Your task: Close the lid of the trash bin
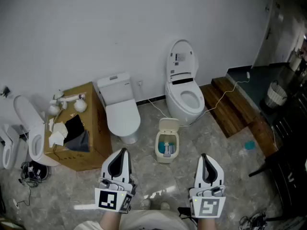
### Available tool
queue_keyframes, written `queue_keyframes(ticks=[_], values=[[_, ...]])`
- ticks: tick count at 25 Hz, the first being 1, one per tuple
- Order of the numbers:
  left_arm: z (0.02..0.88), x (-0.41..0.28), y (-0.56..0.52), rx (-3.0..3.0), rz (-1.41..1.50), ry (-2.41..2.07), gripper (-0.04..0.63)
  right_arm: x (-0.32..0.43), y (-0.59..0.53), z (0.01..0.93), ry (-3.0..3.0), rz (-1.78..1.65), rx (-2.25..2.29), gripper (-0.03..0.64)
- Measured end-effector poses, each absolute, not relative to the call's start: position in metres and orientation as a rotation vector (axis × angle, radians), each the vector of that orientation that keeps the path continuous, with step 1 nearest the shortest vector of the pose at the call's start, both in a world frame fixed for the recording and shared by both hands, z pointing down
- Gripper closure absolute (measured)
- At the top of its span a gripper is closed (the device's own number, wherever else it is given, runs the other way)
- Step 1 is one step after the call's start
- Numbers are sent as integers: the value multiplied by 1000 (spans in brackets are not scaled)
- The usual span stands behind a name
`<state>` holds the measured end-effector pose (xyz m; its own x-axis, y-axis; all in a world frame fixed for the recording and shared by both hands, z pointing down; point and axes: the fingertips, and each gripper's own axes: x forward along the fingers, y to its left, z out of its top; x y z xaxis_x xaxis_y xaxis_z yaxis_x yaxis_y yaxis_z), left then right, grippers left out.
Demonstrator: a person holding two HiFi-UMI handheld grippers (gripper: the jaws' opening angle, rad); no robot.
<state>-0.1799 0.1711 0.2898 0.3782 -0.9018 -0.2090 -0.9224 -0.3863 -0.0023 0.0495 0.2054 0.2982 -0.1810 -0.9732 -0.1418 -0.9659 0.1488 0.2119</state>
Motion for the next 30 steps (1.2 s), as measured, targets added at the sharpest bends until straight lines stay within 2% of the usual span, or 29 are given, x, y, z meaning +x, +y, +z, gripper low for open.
queue_keyframes(ticks=[8, 13, 14, 15, 16, 17, 18, 20, 25, 30], values=[[291, -180, 170, -2507, 259, 1675, 597, 50, 205, 299, -2372, -390, 1999, 609], [294, -167, 173, -2587, 253, 1561, 595, 58, 203, 311, -2533, -226, 1971, 606], [296, -166, 173, -2608, 239, 1548, 572, 61, 201, 314, -2550, -201, 1957, 593], [296, -167, 171, -2610, 239, 1545, 505, 65, 200, 316, -2561, -189, 1943, 527], [294, -169, 168, -2595, 253, 1552, 432, 69, 200, 318, -2565, -184, 1936, 352], [291, -174, 166, -2574, 271, 1568, 340, 76, 199, 318, -2559, -187, 1939, 208], [290, -179, 163, -2557, 282, 1587, 272, 83, 200, 319, -2541, -193, 1952, 156], [289, -193, 161, -2536, 282, 1622, 250, 99, 202, 321, -2491, -203, 1996, 150], [292, -215, 161, -2479, 230, 1703, 250, 137, 210, 322, -2432, -200, 2073, 160], [289, -204, 153, -2444, 202, 1747, 250, 164, 210, 319, -2427, -199, 2092, 173]])
